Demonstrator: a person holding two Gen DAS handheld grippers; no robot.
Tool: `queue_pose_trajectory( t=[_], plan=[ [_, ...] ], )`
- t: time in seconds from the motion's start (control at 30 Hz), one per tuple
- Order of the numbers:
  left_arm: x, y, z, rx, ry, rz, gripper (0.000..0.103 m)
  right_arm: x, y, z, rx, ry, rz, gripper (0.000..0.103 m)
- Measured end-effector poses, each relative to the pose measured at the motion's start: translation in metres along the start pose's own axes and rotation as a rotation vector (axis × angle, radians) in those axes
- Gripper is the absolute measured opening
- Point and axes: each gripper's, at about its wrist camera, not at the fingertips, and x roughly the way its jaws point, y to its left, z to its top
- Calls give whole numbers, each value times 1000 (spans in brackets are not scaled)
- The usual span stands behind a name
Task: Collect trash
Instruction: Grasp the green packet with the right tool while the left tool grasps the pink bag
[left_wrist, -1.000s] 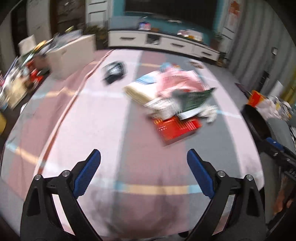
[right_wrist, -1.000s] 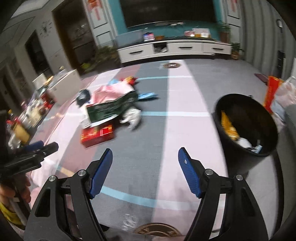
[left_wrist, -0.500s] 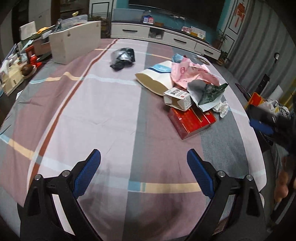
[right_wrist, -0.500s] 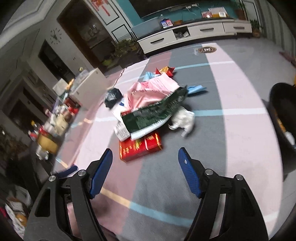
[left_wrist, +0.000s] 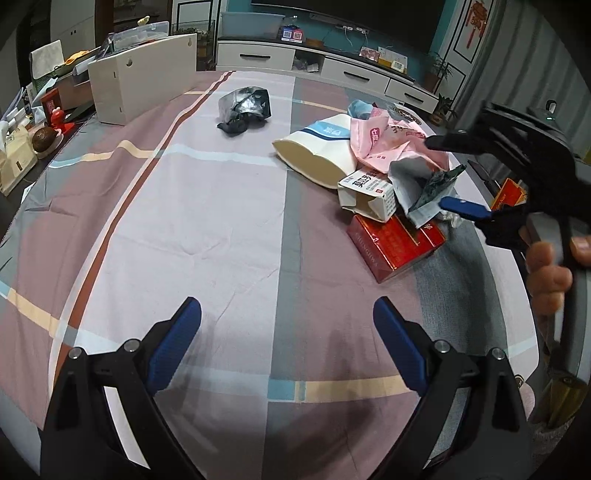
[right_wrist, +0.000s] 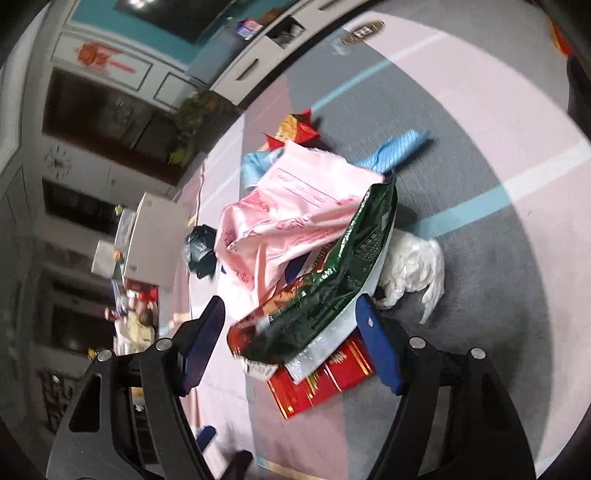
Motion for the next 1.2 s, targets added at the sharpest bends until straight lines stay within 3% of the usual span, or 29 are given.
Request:
queue_pose_trajectory(
  t=[0.07, 0.23, 0.5, 0.73, 0.87, 0.97, 1.07, 1.13, 1.17, 1.2],
  plan=[
    [0, 0, 1, 5, -2, -2, 94, 3, -3, 2, 18, 9, -2, 59],
    [-3, -3, 10, 11, -24, -10, 94, -2, -13, 1, 20, 10, -20, 10],
    [-15, -39, 50, 123, -133, -39, 94, -54, -28, -13, -84, -33, 7, 6],
    [8, -98, 97, 322, -187, -56, 94, -102, -45, -17, -205, -144, -10, 6],
    [33, -128, 118, 426, -152, -78, 94, -110, -54, -16, -204, -174, -4, 6],
    [55, -131, 135, 396, -107, -63, 92, -111, -63, -15, -194, -172, 2, 6],
    [69, -125, 148, 327, -73, -70, 83, -110, -69, -13, -187, -169, 3, 6],
    [80, -122, 153, 295, -46, -75, 62, -110, -74, -11, -175, -165, 7, 6],
    [84, -120, 154, 284, -34, -71, 57, -110, -75, -10, -172, -166, 7, 6],
    [87, -119, 155, 275, -29, -61, 44, -111, -77, -10, -170, -168, 7, 6]
  ],
)
